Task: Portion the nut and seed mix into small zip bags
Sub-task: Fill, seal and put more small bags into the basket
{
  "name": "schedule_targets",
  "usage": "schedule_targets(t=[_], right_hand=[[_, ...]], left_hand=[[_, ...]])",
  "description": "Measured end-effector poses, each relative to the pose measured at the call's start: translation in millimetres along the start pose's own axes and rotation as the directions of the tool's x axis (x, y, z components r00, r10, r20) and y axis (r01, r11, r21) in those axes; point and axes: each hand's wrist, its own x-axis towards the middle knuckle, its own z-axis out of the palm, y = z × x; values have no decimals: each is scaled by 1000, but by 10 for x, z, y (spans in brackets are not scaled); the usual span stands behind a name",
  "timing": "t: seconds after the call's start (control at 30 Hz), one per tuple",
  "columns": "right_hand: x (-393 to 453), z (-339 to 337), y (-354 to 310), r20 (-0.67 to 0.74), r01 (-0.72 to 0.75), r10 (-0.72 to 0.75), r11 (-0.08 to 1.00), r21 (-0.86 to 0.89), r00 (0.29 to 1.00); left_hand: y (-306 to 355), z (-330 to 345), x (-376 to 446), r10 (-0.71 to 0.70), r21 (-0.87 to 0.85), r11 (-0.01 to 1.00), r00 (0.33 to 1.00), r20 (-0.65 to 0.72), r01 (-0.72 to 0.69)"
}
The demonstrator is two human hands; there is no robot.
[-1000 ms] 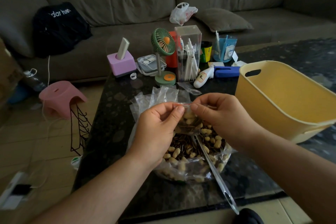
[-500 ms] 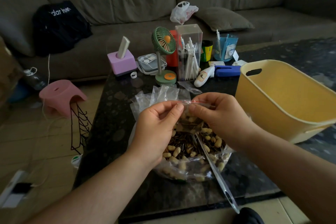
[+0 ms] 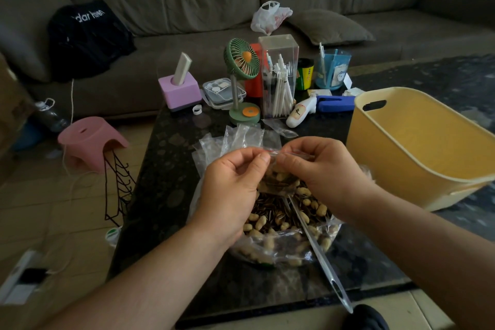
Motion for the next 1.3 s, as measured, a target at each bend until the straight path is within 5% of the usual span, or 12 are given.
schedule_targets(t=[0.9,1.3], right_hand=[[39,-77,-44,72,38,-29,991,-127,997],[28,-104,-33,134,46,-27,989,-142,991]], left_hand=[[-42,-48,-5,160,117,980,987,9,-160],[-64,-58,20,108,77,991,991,74,-114]])
